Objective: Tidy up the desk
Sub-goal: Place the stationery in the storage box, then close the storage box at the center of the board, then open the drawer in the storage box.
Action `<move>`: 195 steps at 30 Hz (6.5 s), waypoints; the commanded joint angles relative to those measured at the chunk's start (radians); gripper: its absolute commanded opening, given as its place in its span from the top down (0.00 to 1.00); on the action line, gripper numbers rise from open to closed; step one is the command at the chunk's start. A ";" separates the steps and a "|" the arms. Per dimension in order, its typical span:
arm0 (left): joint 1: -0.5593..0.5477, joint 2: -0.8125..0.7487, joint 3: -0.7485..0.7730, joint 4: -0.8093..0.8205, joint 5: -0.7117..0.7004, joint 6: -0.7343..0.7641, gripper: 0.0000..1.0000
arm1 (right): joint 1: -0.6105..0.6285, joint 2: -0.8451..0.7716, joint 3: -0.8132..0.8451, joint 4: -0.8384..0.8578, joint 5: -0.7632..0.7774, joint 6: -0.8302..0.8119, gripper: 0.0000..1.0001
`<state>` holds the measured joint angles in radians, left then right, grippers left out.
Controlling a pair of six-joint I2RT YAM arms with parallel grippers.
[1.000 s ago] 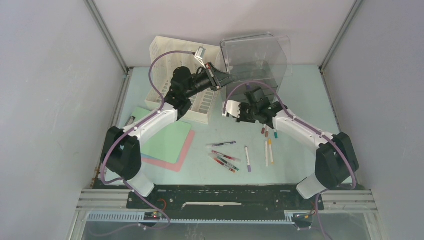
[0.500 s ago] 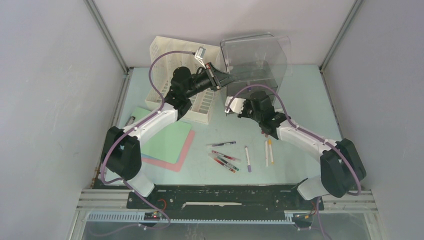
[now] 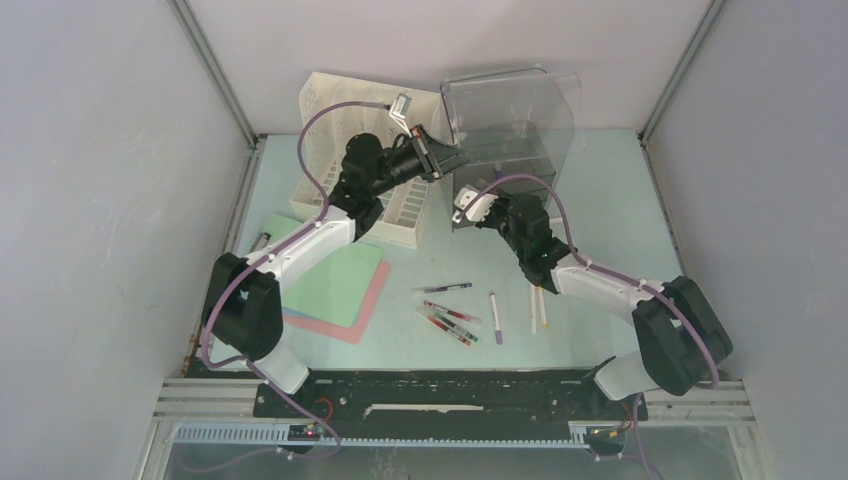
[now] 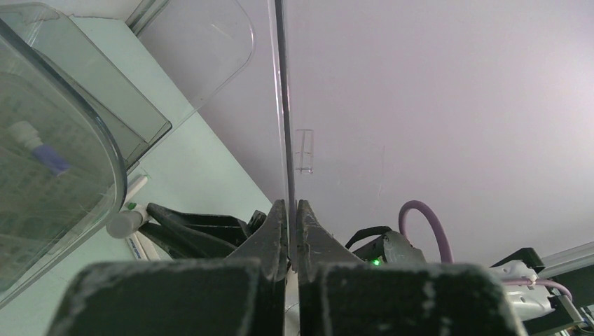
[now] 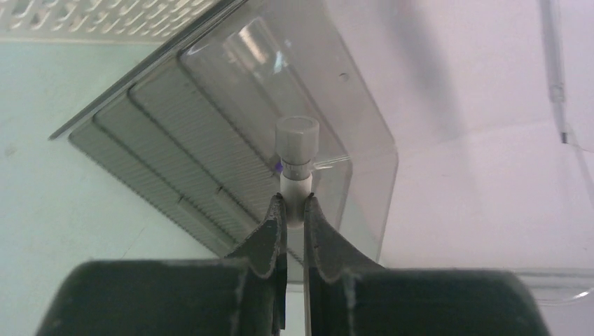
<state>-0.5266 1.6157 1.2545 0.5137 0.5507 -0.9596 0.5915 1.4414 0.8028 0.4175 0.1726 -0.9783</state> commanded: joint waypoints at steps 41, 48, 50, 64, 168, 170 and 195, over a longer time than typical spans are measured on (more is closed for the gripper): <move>0.004 -0.059 -0.007 0.105 0.032 0.030 1.00 | 0.008 0.260 -0.088 0.723 0.145 0.058 0.33; 0.004 -0.057 -0.007 0.105 0.032 0.032 1.00 | 0.024 0.169 -0.088 0.564 0.079 0.116 0.33; 0.004 -0.057 -0.008 0.105 0.032 0.033 1.00 | 0.029 0.132 -0.107 0.528 0.025 0.116 0.34; 0.004 -0.056 -0.009 0.105 0.032 0.036 1.00 | 0.027 -0.057 -0.152 0.082 -0.329 -0.050 0.21; -0.023 -0.342 -0.169 -0.101 -0.379 0.614 0.00 | -0.634 0.519 0.053 0.632 -1.108 2.106 0.38; -0.022 -0.333 -0.168 -0.096 -0.364 0.606 0.00 | -0.636 0.545 0.052 0.677 -1.102 2.133 0.40; -0.022 -0.354 -0.166 -0.091 -0.347 0.607 0.00 | -0.571 0.600 0.121 0.584 -0.939 2.101 0.54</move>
<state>-0.5529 1.2881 1.0920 0.3809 0.1902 -0.3649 0.0261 2.0171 0.8806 0.9554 -0.7959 1.0973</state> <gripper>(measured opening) 0.996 0.471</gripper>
